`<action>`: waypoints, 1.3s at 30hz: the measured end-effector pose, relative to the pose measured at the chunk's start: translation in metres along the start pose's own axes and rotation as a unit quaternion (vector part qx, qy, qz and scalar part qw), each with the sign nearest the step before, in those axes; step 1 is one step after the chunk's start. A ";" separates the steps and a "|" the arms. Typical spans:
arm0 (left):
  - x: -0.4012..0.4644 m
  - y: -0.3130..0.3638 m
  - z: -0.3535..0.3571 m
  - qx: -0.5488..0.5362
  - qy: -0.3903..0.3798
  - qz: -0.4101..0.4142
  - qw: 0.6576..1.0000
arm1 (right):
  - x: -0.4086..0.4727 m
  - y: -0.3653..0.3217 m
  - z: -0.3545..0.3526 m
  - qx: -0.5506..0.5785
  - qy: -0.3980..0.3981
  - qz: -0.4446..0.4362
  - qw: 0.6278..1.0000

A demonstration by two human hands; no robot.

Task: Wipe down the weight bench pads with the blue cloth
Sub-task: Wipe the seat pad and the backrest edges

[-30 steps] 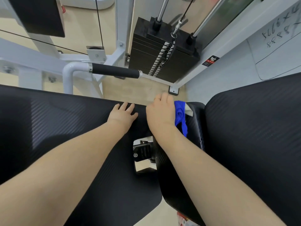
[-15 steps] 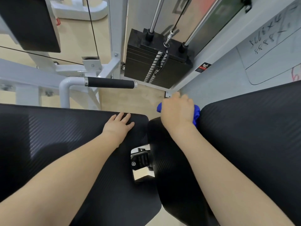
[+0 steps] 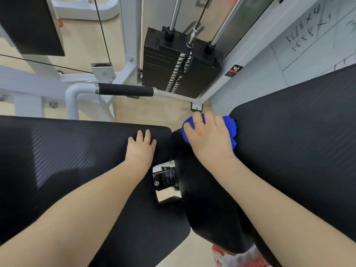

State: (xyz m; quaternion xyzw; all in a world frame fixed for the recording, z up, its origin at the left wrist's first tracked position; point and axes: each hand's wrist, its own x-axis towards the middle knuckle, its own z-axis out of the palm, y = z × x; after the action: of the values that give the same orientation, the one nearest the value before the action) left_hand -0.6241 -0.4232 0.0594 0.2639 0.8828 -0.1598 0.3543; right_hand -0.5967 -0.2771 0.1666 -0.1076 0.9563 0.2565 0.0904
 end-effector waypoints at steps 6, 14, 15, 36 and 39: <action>-0.006 0.014 0.001 0.087 0.024 -0.007 0.996 | 0.001 -0.020 0.015 0.030 0.053 0.072 0.996; -0.018 0.001 0.023 0.074 -0.022 0.042 0.996 | -0.020 -0.040 0.025 0.028 -0.091 -0.147 0.985; -0.020 -0.001 0.024 0.072 -0.020 0.047 0.996 | -0.012 -0.028 0.018 0.020 -0.071 -0.127 0.989; -0.023 0.037 0.032 -0.021 -0.009 -0.060 0.998 | -0.005 -0.017 0.010 0.028 0.027 0.066 0.997; -0.028 0.033 0.033 -0.045 -0.003 -0.059 0.997 | -0.041 -0.039 0.024 0.032 0.032 0.006 0.999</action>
State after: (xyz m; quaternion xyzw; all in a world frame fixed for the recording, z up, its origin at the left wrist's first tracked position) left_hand -0.5704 -0.4223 0.0526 0.1944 0.9020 -0.1418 0.3584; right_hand -0.5449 -0.2910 0.1371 -0.1075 0.9670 0.2227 0.0614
